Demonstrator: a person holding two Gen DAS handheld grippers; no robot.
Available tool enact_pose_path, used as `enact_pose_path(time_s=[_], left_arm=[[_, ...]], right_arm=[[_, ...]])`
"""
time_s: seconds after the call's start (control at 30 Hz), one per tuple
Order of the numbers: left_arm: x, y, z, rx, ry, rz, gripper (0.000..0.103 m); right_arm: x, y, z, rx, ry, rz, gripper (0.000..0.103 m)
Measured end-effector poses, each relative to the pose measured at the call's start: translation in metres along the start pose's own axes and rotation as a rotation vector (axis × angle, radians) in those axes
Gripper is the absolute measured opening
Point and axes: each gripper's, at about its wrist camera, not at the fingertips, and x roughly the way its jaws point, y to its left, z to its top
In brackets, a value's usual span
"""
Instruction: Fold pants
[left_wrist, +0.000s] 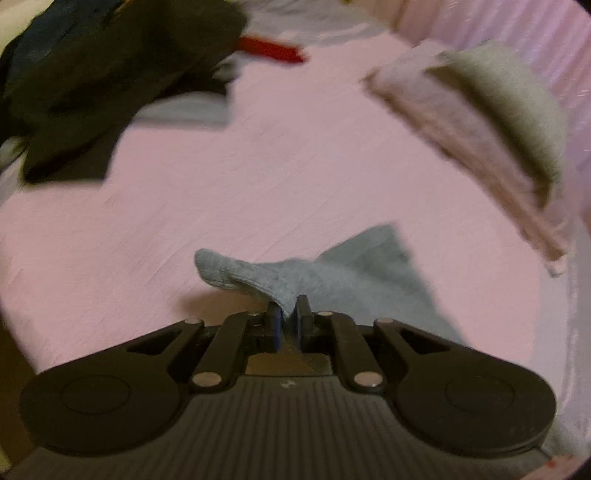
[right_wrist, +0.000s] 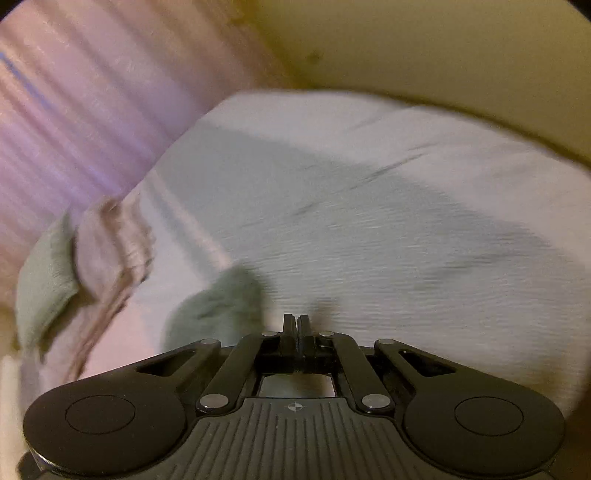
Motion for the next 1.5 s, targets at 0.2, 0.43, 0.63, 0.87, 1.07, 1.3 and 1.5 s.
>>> enact_pose_path(time_s=[0.2,0.43,0.63,0.87,1.07,1.3,1.5], left_arm=[[0.002,0.005,-0.033,0.056,0.125,0.045,0.035],[0.049,-0.061,0.022,0.083,0.155,-0.046,0.09],[0.144,-0.103,0.054,-0.091,0.3,0.019,0.09],[0.187,-0.09,0.04,-0.316,0.405,0.142,0.061],[0.134,-0.085,0.024,-0.227,0.296,-0.018,0.0],[0.044,-0.037,0.009,-0.087,0.099,-0.107,0.0],[0.045,-0.023,0.011,-0.036,0.169,-0.07,0.0]], right_arm=[[0.006,-0.049,-0.013,0.074,0.133,-0.082,0.0],[0.07,0.049,0.007,-0.107,0.204,-0.006,0.082],[0.121,0.115,0.003,-0.137,0.208,-0.063,0.082],[0.173,0.184,0.016,-0.242,0.212,-0.121,0.082],[0.204,0.211,0.019,-0.331,0.246,-0.166,0.082],[0.246,0.208,0.033,-0.304,0.293,-0.237,0.082],[0.275,0.18,0.022,-0.251,0.431,-0.304,0.048]])
